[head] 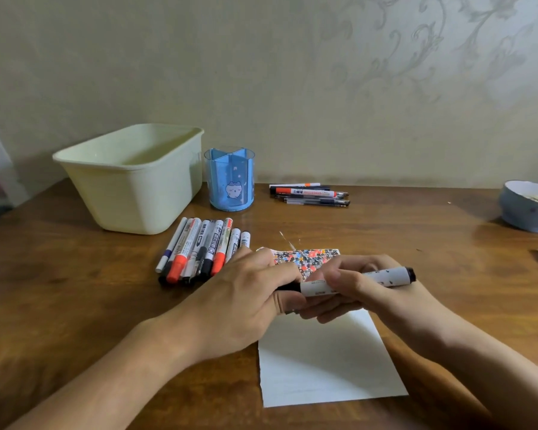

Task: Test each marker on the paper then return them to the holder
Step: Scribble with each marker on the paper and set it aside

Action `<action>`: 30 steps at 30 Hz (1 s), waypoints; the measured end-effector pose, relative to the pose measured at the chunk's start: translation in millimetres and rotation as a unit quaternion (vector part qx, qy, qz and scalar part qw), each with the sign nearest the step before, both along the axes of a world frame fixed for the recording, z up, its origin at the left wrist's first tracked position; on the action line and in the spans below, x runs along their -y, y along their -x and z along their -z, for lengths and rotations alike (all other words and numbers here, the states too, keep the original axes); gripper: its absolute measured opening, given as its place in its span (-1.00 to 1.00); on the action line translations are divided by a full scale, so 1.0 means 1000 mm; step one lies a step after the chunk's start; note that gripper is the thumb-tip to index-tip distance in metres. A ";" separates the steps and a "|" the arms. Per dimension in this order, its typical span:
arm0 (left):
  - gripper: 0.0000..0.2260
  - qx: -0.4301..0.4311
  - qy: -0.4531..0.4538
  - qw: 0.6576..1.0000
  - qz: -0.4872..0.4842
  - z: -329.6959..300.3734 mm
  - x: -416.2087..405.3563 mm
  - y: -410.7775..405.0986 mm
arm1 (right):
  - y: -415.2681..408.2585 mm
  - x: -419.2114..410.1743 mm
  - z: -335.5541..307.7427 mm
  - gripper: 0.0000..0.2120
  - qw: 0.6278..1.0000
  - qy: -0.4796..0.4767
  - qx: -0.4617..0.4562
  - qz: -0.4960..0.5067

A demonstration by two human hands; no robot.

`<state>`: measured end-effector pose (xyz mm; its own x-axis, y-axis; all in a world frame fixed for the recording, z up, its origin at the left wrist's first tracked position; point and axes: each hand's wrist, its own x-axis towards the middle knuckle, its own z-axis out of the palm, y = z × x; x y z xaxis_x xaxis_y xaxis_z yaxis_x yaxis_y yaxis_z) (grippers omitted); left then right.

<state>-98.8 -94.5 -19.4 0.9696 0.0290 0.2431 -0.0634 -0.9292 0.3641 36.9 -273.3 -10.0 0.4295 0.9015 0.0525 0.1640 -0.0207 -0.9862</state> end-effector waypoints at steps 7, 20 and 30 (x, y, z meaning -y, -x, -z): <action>-0.70 -0.079 0.059 0.995 -0.007 -0.009 -0.020 0.002 | -0.024 0.014 -0.013 -0.75 0.999 -0.031 -0.002 0.016; -0.84 0.045 0.019 0.995 -0.084 -0.005 -0.031 0.002 | -0.034 0.008 0.008 -0.75 0.997 0.032 0.002 0.071; -0.16 -0.183 -0.166 0.967 -0.063 -0.002 -0.018 0.003 | -0.031 0.003 0.015 -0.82 0.982 0.051 0.165 0.080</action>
<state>-102.0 -76.7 -17.1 0.9863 0.1314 -0.1002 0.1342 -0.9907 0.0220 68.2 -276.4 -25.3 0.5411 0.8317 0.1248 0.4600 -0.1685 -0.8718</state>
